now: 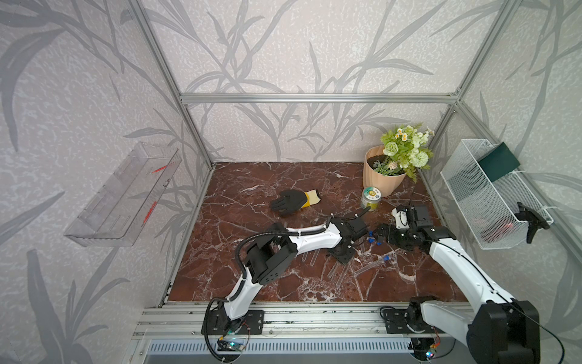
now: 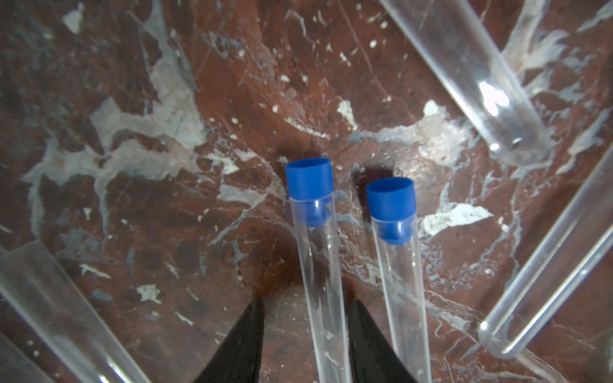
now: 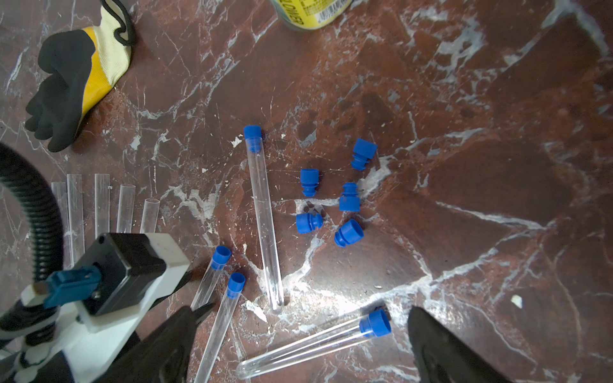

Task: Remove stoppers from test tubes
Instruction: Pick up the test tube at the center of the board.

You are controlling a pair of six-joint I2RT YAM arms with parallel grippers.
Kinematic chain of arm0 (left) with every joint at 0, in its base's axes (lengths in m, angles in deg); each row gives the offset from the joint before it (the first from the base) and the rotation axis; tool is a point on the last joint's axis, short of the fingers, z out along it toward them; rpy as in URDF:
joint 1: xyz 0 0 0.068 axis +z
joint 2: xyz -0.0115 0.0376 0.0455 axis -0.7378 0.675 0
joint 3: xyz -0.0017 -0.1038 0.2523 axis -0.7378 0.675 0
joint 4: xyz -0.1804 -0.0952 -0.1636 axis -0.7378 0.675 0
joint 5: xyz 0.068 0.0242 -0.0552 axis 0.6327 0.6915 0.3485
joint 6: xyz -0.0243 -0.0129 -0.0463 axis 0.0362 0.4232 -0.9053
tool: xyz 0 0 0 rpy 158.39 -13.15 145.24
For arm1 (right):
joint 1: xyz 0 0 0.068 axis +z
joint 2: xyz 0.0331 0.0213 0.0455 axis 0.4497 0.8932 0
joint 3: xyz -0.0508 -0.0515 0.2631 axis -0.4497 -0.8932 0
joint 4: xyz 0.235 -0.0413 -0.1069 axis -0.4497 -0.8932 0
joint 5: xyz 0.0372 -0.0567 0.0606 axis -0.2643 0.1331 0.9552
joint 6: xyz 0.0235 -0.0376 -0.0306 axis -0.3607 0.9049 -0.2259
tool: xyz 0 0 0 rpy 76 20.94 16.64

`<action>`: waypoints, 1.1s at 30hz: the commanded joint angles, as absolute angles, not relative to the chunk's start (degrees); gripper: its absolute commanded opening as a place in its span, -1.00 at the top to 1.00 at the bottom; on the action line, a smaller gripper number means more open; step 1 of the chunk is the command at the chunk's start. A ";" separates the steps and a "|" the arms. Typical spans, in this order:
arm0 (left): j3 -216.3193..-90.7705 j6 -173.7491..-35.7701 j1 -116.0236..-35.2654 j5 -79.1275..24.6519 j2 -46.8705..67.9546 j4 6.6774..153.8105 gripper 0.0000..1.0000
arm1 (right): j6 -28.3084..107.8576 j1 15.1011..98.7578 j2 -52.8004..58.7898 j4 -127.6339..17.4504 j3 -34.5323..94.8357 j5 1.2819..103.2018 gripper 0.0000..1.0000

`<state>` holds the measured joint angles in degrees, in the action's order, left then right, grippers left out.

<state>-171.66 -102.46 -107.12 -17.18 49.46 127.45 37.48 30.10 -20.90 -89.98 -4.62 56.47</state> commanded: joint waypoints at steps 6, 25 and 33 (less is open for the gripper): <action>-170.45 -102.04 -107.13 -16.17 50.47 128.93 0.28 | 37.11 29.35 -21.28 -89.90 -4.58 56.06 -0.98; -166.56 -103.80 -104.48 -20.44 47.14 125.76 0.66 | 36.77 29.01 -20.48 -89.23 -3.27 55.98 -0.98; -165.19 -103.86 -103.55 -21.70 44.24 123.98 0.71 | 36.15 29.03 -20.39 -88.82 -4.01 56.26 -0.98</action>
